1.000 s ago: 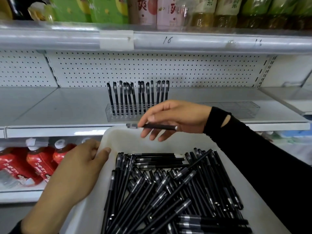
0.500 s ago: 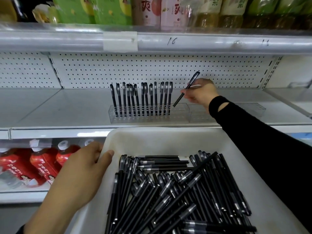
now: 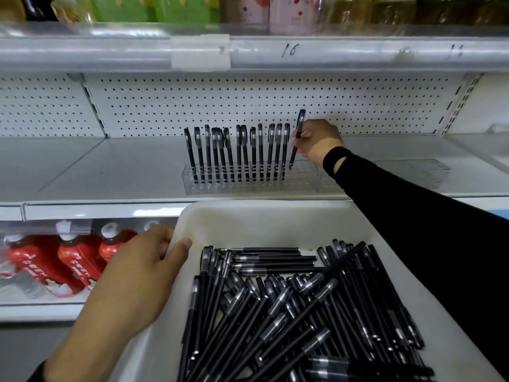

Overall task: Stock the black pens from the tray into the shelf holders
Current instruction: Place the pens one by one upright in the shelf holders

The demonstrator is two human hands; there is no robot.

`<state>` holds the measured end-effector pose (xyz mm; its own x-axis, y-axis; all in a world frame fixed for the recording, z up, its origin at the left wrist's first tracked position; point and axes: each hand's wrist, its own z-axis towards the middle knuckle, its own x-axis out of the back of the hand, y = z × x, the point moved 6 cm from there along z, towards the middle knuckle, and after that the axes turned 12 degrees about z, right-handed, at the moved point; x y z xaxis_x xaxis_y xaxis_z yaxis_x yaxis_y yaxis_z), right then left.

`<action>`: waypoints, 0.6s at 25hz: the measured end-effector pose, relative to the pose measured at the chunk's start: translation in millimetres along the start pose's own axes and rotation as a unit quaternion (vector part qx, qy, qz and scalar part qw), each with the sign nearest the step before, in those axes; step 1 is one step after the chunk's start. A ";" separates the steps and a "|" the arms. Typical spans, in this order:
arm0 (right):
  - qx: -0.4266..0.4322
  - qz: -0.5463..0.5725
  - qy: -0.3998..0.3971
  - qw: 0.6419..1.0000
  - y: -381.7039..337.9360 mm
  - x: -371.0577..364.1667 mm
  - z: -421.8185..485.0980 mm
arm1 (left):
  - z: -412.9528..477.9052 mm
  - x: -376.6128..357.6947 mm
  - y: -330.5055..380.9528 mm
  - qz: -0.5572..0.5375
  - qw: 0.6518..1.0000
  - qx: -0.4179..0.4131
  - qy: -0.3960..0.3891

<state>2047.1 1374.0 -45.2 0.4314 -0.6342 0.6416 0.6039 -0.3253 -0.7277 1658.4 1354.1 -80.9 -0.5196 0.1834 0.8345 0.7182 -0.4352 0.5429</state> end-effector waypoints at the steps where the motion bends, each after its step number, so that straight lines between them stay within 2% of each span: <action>1: 0.010 -0.045 -0.014 0.999 -1.4 -4.7 -1.1 | 0.0 -0.1 0.1 -0.001 1.000 0.001 0.001; 10: -0.016 -0.116 -0.055 0.992 3.9 -18.3 -5.8 | 0.4 0.3 0.7 -0.007 1.000 0.007 0.001; 15: -0.011 -0.135 -0.046 0.990 -11.7 11.0 -23.1 | 0.8 0.2 -2.6 -0.006 1.000 0.003 -0.003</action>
<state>2029.3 1354.7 -35.3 0.3164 -0.4559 0.8319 0.6906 -0.4904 -0.5315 1656.8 1355.9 -82.1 -0.5260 0.1943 0.8280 0.7142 -0.4277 0.5541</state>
